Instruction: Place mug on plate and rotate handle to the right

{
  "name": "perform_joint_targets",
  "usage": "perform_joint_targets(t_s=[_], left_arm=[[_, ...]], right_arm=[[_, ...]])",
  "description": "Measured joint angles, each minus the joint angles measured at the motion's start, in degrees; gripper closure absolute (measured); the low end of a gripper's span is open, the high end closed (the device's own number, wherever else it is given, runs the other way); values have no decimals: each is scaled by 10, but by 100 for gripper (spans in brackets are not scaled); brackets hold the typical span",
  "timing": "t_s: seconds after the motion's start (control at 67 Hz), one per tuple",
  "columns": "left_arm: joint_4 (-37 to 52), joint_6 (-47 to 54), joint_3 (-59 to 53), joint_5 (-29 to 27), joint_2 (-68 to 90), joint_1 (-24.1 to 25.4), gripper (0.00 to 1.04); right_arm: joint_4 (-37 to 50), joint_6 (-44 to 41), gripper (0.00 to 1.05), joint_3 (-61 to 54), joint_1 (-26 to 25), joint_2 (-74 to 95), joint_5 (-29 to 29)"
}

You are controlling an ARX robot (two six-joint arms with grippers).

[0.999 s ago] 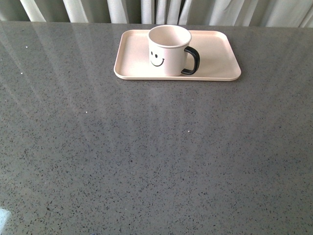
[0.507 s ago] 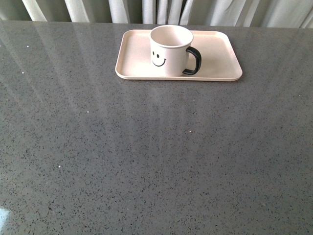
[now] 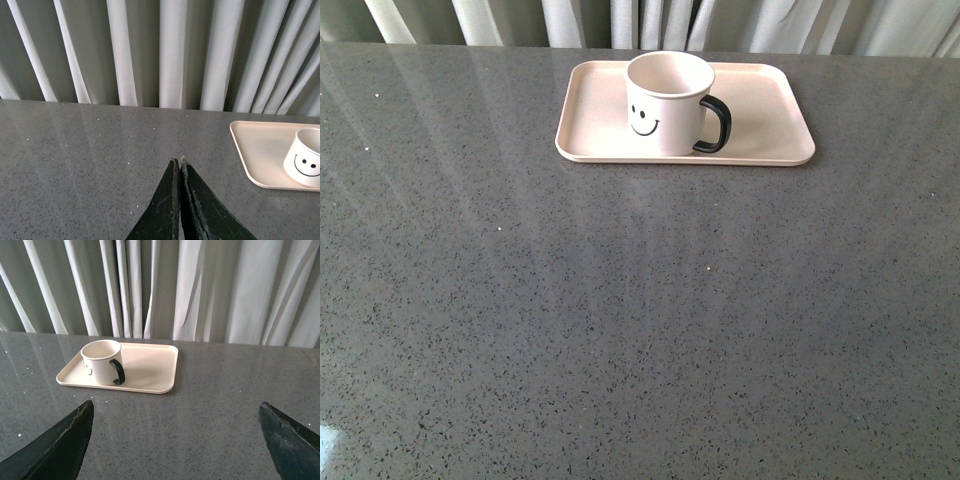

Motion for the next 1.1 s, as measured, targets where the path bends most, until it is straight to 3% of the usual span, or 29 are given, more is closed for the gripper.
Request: perform_joint_targets(t_s=[0.134, 1.104], left_arm=[[7, 0, -37, 0, -36, 0, 103], [-311, 0, -63, 0, -388, 0, 103]], right_arm=[[0, 0, 9, 0, 0, 0, 0], [0, 0, 9, 0, 0, 0, 0]])
